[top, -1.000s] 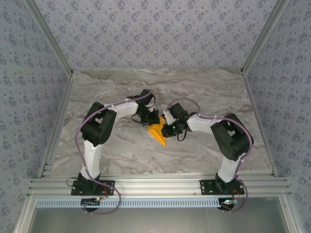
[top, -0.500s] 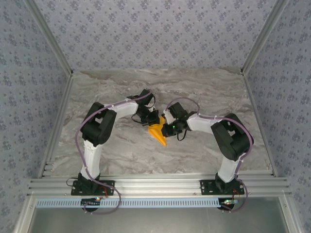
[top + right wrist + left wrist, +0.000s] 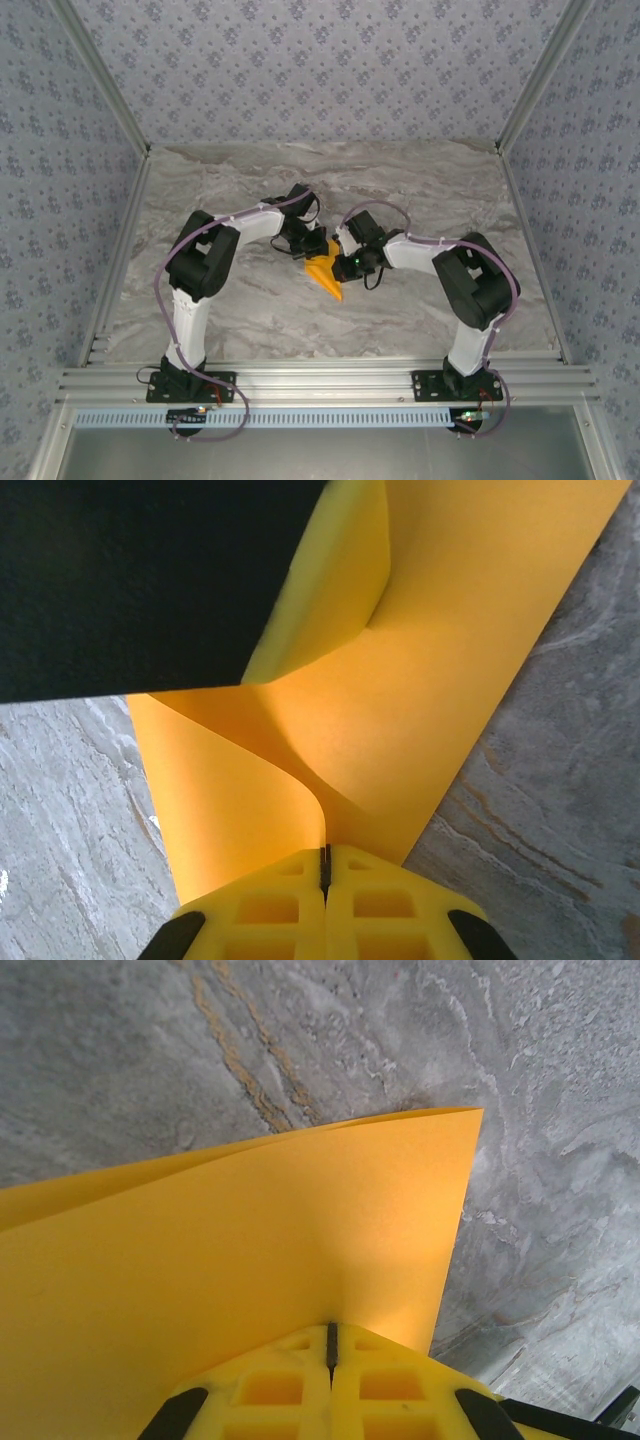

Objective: Fold a paper plane with a square sheet of paper (fold left side to right side)
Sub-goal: Third fold the triangle at the center of the table.

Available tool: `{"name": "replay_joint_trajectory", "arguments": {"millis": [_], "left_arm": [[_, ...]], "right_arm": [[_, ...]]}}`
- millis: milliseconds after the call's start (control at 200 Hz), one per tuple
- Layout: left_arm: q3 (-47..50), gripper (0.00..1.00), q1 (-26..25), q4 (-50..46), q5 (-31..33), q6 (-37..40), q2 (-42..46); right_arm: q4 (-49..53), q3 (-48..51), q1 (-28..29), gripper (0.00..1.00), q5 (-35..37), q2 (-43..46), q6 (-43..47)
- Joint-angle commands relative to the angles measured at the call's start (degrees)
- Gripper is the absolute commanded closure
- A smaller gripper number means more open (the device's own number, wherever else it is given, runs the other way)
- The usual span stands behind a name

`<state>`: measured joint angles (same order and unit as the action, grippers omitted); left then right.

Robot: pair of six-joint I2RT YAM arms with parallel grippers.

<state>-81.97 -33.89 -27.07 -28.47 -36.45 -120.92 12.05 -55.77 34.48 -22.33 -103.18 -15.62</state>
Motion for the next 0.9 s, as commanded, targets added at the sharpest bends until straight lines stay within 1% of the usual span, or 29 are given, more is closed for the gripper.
{"name": "replay_joint_trajectory", "arguments": {"millis": [0, 180, 280, 535, 590, 635, 754, 809, 894], "left_arm": [[1.2, 1.0, -1.3, -3.5, 2.6, 0.3, -2.9], [-0.2, 0.99, -1.2, -5.1, 3.3, 1.1, -1.7], [-2.6, 0.95, -0.7, -7.1, 3.5, 2.2, -0.8], [-9.7, 0.84, 2.6, -10.0, 2.1, 4.1, 0.8], [-10.1, 0.83, 3.3, -10.3, 2.3, 4.3, 1.3], [-9.5, 0.83, 3.9, -10.2, 2.8, 4.4, 2.3], [-4.7, 0.91, 4.4, -8.4, 2.4, 3.8, 6.4], [-1.0, 0.93, 4.4, -6.6, 0.8, 2.8, 8.5], [5.3, 0.95, 3.7, -1.4, -2.6, 0.4, 11.6]], "right_arm": [[2.1, -0.5, 0.5, 1.0, 0.9, -1.9, 0.6], [3.4, 0.0, 1.0, 1.0, 1.7, -2.7, 0.6], [4.7, 0.5, 1.1, 1.0, 1.9, -2.6, 1.0], [8.3, 0.8, 2.5, 1.0, 3.9, -2.7, 2.7], [8.4, 0.9, 2.7, 1.0, 3.7, -2.7, 2.7], [8.5, 0.9, 2.7, 1.0, 3.7, -2.8, 2.8], [8.6, 0.8, 2.7, 1.0, 3.4, -2.8, 2.9], [8.7, 0.7, 2.7, 1.0, 3.3, -2.9, 3.0], [8.8, 0.2, 2.7, 1.0, 3.1, -3.3, 3.1]]}}
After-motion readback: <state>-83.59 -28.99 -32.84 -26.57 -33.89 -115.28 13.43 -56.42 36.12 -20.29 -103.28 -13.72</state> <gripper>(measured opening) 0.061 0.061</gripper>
